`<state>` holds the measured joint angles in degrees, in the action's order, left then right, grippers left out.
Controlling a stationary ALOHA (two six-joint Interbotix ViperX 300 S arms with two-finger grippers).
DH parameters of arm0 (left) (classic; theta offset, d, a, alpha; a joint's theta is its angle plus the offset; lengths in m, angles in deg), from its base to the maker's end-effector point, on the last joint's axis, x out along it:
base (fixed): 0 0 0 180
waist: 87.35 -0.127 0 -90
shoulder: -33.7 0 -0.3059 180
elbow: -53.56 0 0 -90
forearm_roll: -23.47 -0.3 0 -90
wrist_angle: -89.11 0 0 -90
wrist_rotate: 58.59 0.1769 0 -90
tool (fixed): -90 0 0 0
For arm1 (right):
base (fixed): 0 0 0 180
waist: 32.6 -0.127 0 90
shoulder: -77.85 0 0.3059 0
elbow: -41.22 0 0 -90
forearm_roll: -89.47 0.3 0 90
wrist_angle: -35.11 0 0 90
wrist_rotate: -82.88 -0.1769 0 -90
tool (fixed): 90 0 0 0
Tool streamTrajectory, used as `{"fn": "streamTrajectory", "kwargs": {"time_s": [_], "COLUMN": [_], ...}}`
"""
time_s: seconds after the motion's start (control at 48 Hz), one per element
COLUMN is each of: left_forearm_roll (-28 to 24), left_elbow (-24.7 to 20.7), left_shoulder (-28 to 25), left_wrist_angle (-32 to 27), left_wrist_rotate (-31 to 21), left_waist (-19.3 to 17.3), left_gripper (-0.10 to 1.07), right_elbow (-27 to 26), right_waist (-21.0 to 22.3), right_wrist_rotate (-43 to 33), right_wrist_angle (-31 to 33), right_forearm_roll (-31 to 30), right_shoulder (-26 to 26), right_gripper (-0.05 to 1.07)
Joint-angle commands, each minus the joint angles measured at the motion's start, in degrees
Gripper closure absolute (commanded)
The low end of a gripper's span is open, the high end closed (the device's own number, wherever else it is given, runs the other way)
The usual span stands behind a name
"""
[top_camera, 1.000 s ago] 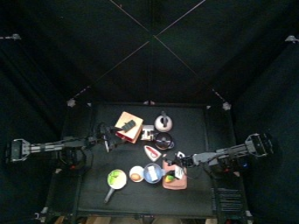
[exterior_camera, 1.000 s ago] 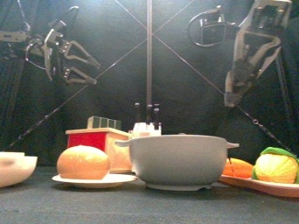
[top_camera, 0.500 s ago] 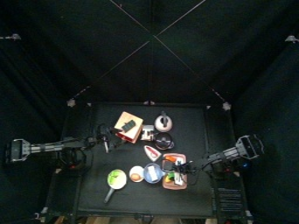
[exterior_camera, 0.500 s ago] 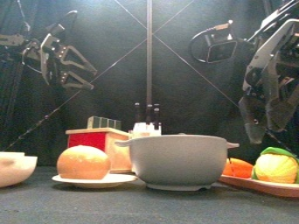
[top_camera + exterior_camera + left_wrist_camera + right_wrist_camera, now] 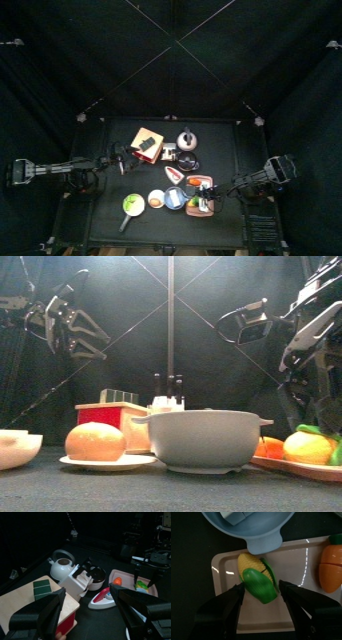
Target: Grab corn
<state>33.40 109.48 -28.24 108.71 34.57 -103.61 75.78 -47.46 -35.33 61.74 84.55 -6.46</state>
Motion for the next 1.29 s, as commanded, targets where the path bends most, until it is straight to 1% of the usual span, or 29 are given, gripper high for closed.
{"fn": "streamTrajectory", "kwargs": {"time_s": [0.0, 0.229, 0.479, 0.604, 0.792, 0.917, 1.167, 1.271], "left_forearm_roll": [-0.26, -0.26, -0.35, -0.35, -0.35, -0.26, -0.35, -0.35], "left_elbow": [-0.7, -0.62, -0.7, -0.53, -0.44, -0.44, -0.53, -0.44], "left_shoulder": [0.0, 0.0, 0.0, 0.0, 0.0, 0.0, 0.0, 0.0], "left_wrist_angle": [0.18, 0.18, 0.0, -0.09, -0.09, -0.09, -0.09, -0.09], "left_wrist_rotate": [0.09, 0.09, 0.09, 0.09, 0.09, 0.09, 0.09, 0.09], "left_waist": [-0.35, -0.26, -0.26, -0.35, -0.26, -0.26, -0.26, -0.35], "left_gripper": [-0.04, -0.04, -0.04, -0.04, -0.04, -0.04, -0.04, -0.04], "right_elbow": [-1.32, -1.93, -1.49, -1.41, -1.58, -1.93, -2.11, -2.29], "right_waist": [-0.35, -0.35, -0.09, -0.09, -0.09, -0.18, -0.18, -0.18], "right_wrist_rotate": [0.0, 0.0, 0.0, 0.0, 0.0, 0.0, -0.09, -0.09], "right_wrist_angle": [-0.18, -0.53, -1.14, -1.58, -1.49, -0.79, 1.67, 1.67], "right_forearm_roll": [0.18, -0.18, -0.18, 0.0, 0.26, 0.35, 0.44, 0.09], "right_shoulder": [0.26, 1.93, 2.9, 3.08, 2.81, 1.32, -4.31, -6.06], "right_gripper": [0.13, 0.13, 0.14, 0.18, 0.3, 0.35, 0.35, 0.35]}}
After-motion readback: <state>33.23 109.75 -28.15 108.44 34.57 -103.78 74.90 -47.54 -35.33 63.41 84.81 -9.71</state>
